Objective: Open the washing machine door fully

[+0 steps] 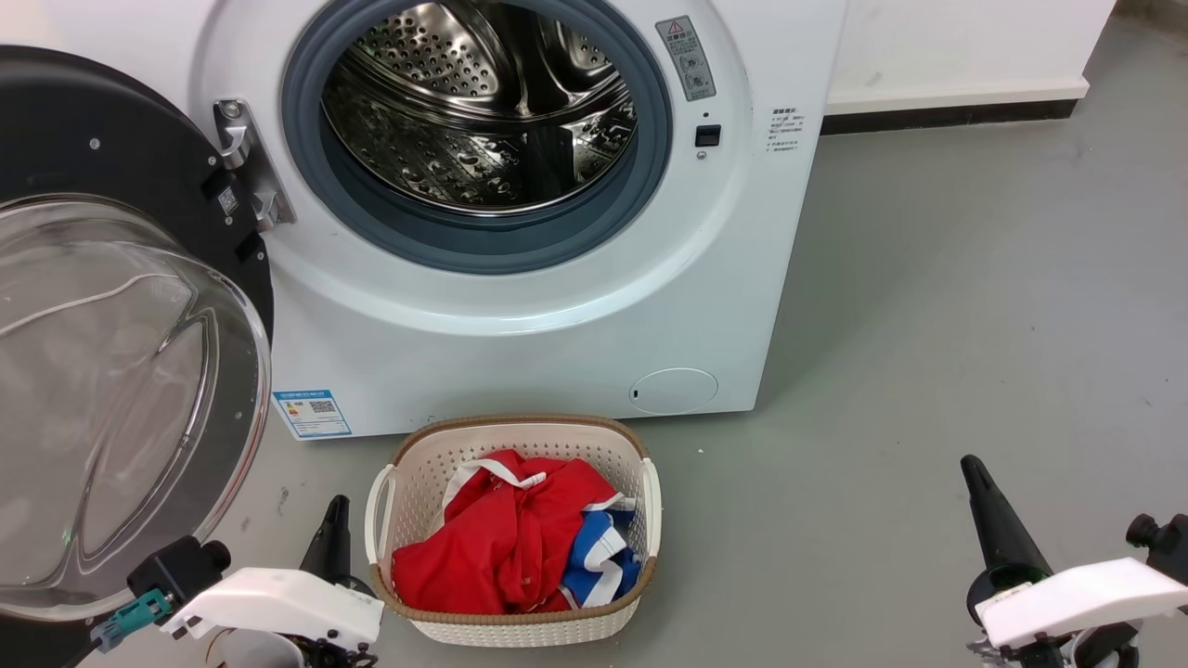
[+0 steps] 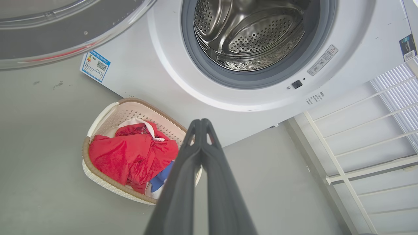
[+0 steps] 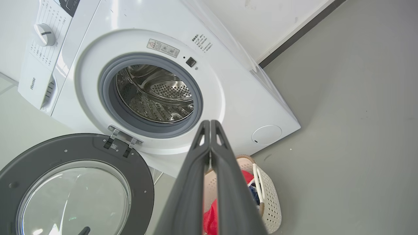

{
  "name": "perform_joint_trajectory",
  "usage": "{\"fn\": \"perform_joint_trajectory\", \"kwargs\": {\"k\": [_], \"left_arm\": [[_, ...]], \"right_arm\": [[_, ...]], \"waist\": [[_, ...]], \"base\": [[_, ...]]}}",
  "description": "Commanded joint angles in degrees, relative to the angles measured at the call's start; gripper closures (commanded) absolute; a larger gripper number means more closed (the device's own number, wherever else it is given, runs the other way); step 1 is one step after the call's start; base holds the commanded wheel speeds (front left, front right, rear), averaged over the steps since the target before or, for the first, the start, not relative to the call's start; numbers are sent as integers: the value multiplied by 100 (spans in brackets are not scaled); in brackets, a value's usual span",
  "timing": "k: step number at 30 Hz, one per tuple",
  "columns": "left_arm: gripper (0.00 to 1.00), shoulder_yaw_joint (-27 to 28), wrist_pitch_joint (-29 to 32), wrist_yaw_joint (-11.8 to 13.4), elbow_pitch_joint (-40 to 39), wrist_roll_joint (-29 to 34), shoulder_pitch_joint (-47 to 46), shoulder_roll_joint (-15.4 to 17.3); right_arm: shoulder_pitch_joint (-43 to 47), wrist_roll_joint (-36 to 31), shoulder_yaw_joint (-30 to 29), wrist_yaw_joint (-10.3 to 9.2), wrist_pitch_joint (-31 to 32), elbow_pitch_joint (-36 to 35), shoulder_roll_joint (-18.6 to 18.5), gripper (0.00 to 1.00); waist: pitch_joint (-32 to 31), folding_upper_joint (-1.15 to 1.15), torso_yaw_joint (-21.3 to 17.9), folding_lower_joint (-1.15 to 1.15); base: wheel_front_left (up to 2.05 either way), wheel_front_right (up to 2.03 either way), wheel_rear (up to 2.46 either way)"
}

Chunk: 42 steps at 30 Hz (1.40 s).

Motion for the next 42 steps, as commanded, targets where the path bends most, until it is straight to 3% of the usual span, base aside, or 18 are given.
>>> {"fn": "perform_joint_trajectory", "kwargs": {"k": [1, 42], "left_arm": [[100, 92, 42, -68, -41, -125, -154, -16], [100, 1014, 677, -955, 163, -1995, -320, -598]], "right_arm": [[-161, 178, -27, 0, 9, -28, 5, 100], [-506, 2638, -225, 1, 212, 432, 89, 100]], "waist": [[1, 0, 6, 0], [21, 0, 228, 0]], "base": [[0, 0, 0], [0, 0, 0]]}}
